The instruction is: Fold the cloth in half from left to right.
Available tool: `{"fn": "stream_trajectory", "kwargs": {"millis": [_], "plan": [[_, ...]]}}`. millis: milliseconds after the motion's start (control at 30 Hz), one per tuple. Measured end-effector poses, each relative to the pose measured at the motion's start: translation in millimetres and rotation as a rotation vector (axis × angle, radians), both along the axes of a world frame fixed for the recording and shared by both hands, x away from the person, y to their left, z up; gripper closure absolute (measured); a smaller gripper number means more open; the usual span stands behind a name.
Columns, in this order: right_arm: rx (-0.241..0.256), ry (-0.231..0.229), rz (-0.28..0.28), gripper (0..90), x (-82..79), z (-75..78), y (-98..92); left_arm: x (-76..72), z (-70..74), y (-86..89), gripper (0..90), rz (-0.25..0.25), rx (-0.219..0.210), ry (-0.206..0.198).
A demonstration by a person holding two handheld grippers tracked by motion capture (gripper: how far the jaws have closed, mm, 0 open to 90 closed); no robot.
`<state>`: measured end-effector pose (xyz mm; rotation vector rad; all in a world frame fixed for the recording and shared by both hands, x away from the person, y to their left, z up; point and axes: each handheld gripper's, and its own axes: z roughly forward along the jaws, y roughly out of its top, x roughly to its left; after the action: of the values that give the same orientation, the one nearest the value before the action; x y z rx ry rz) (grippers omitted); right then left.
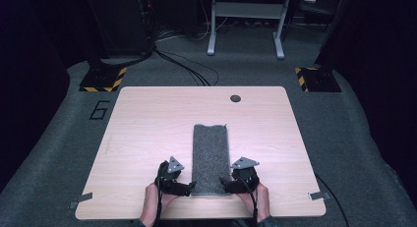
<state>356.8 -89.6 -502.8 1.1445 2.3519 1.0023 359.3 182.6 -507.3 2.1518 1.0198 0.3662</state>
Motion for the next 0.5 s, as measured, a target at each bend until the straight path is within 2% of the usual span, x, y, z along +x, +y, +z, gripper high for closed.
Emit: {"fn": "stream_trajectory", "kwargs": {"millis": [67,100,167,267,333,400,500], "plan": [[0.007,-0.001,-0.007,20.1,7.4,2.6,-0.9,7.7,0.4,2.1,8.8,0.012,-0.013,0.009],[0.016,0.013,-0.013,19.8,9.9,3.9,-1.3,15.1,1.5,4.3,8.2,0.017,-0.011,0.01],[0.012,0.01,-0.008,19.3,23.3,7.1,-3.9,27.2,3.7,6.0,7.4,0.033,-0.041,0.033],[0.017,0.019,-0.027,19.3,37.8,11.2,-5.6,45.7,6.7,8.1,7.1,0.061,-0.053,0.035],[0.025,0.023,-0.034,19.3,50.1,11.8,-7.5,56.2,8.8,8.9,7.2,0.069,-0.04,0.027],[0.024,0.025,-0.041,19.2,59.8,11.8,-10.0,68.9,10.9,7.1,7.1,0.077,-0.047,0.034],[0.027,0.034,-0.054,19.2,75.6,13.2,-13.4,82.4,13.1,2.9,7.1,0.083,-0.038,0.019]]}}
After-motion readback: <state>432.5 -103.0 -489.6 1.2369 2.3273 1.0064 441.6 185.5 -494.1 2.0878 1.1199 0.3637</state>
